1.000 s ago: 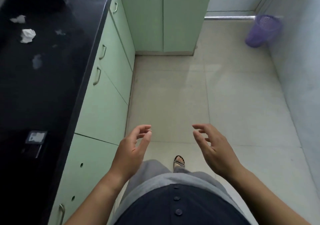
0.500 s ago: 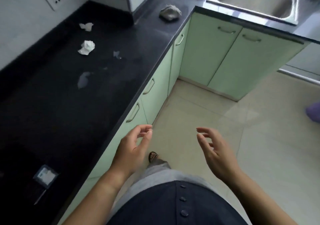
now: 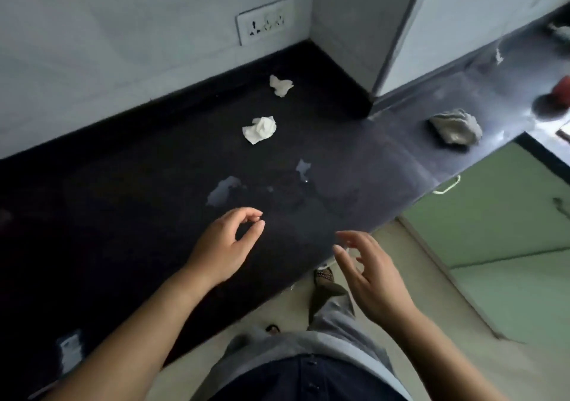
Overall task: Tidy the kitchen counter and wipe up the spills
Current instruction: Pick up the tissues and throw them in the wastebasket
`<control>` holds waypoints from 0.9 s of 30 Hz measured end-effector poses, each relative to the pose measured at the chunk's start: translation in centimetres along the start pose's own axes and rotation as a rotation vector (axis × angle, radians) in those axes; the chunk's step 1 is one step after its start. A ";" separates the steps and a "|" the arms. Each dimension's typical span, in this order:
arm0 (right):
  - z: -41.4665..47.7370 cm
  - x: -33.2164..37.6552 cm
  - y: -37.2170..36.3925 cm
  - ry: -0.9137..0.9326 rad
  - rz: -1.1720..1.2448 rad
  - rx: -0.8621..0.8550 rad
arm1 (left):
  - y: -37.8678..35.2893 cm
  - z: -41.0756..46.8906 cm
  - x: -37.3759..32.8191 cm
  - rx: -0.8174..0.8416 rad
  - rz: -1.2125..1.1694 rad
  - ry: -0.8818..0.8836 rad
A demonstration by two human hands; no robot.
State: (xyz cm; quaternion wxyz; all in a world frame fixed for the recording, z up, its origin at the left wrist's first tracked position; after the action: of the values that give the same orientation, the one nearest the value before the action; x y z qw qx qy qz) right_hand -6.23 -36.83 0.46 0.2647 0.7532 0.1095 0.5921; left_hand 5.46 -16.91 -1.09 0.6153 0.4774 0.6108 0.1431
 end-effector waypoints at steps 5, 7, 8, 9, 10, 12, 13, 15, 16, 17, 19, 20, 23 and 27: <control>12.5 2.4 0.3 0.143 -0.082 0.220 | 3.4 9.4 2.4 -0.016 0.247 0.170; 17.1 3.4 0.0 0.202 -0.113 0.292 | 4.9 12.6 3.4 -0.039 0.355 0.231; 19.3 3.8 -0.3 0.225 -0.127 0.325 | 5.6 13.9 3.7 -0.058 0.420 0.259; 21.3 4.0 -0.7 0.240 -0.138 0.349 | 6.2 15.1 3.8 -0.085 0.483 0.275; 23.2 4.3 -1.0 0.254 -0.147 0.365 | 6.7 16.2 3.7 -0.127 0.530 0.279; 26.6 4.8 -2.1 0.288 -0.181 0.397 | 7.3 18.0 3.3 -0.220 0.571 0.269; 28.1 5.0 -2.7 0.300 -0.213 0.415 | 7.3 18.9 3.3 -0.248 0.580 0.267; 30.9 5.3 -4.2 0.305 -0.285 0.466 | 7.0 20.5 4.1 -0.250 0.585 0.304; 32.2 5.5 -5.1 0.302 -0.317 0.497 | 6.7 21.2 4.9 -0.238 0.579 0.339; 33.3 5.6 -6.1 0.300 -0.346 0.528 | 6.3 21.9 5.8 -0.225 0.570 0.379; 35.4 5.8 -8.3 0.294 -0.396 0.591 | 5.5 22.8 7.8 -0.189 0.555 0.466; 36.3 5.8 -9.3 0.301 -0.420 0.624 | 5.0 23.2 8.7 -0.169 0.551 0.506; 37.7 5.2 -12.2 0.357 -0.506 0.734 | 3.9 23.9 11.0 -0.134 0.485 0.627; 38.2 3.8 -14.4 0.406 -0.561 0.825 | 3.1 24.9 11.8 -0.149 0.499 0.641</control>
State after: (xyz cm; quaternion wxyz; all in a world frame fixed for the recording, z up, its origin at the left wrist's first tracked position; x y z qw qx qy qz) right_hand 33.18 -33.26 -10.05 0.0684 0.6069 0.5788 0.5403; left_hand 31.35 -16.67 -11.03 0.3732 0.4961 0.6250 0.4733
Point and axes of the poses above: each hand's wrist, its own z-axis towards the middle knuckle, its own y-axis out of the back of the hand, x = y × z, the point moved 8 cm from there along z, towards the middle knuckle, and after that the axes turned 11 degrees about z, right-handed, at the moved point
